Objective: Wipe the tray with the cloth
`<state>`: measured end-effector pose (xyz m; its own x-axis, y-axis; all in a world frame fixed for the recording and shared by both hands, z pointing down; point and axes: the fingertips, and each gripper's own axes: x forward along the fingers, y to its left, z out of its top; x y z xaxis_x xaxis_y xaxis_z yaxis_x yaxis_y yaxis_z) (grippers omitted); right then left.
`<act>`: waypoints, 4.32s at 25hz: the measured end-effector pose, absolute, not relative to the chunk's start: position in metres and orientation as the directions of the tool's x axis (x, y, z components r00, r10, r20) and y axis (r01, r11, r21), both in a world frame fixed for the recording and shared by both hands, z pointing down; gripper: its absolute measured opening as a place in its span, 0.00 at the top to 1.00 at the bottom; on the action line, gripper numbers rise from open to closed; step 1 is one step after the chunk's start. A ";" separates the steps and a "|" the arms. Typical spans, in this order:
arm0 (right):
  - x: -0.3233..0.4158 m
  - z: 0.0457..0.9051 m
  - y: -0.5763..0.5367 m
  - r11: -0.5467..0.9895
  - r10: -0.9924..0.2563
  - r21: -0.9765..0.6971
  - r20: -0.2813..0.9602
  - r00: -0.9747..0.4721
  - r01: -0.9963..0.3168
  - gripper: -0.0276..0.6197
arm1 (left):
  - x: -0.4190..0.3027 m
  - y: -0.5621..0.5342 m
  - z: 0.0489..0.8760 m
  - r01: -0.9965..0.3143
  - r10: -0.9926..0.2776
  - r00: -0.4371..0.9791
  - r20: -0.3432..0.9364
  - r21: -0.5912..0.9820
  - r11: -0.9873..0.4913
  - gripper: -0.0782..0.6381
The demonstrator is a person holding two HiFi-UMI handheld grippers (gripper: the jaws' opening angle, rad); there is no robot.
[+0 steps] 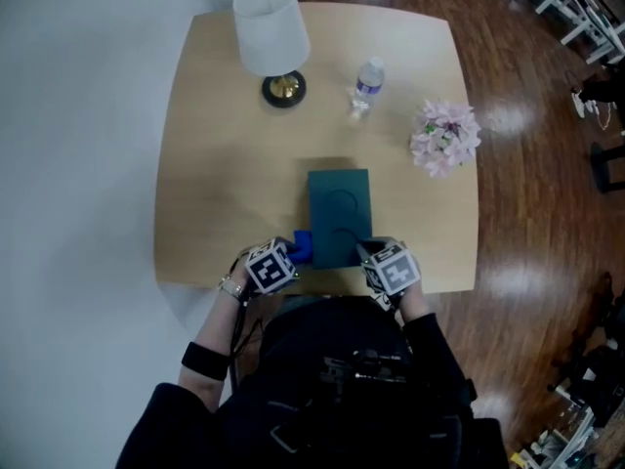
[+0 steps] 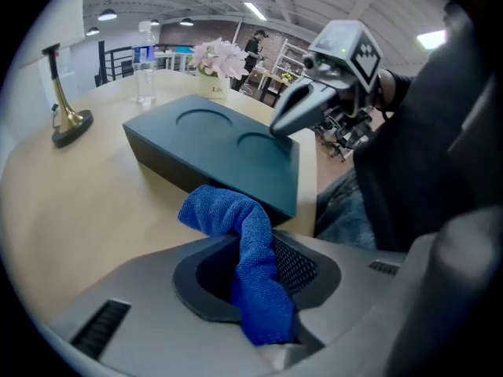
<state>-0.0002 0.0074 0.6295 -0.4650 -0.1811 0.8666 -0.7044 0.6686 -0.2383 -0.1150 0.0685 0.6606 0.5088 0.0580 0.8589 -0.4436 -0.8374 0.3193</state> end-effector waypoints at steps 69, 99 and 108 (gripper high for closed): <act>-0.024 0.611 -0.212 0.788 -0.299 -0.047 0.842 -0.448 -0.614 0.95 | -0.068 0.143 0.650 -0.728 -0.031 0.505 0.862 0.407 -0.552 0.72; 0.047 0.645 -0.183 0.705 -0.209 -0.136 0.898 -0.387 -0.696 0.95 | -0.148 0.028 0.649 -0.897 -0.278 0.377 0.883 0.273 -0.349 0.73; 0.102 0.655 -0.110 0.578 -0.223 -0.141 0.920 -0.322 -0.804 0.95 | -0.179 -0.055 0.643 -0.910 -0.366 0.309 0.878 0.161 -0.382 0.73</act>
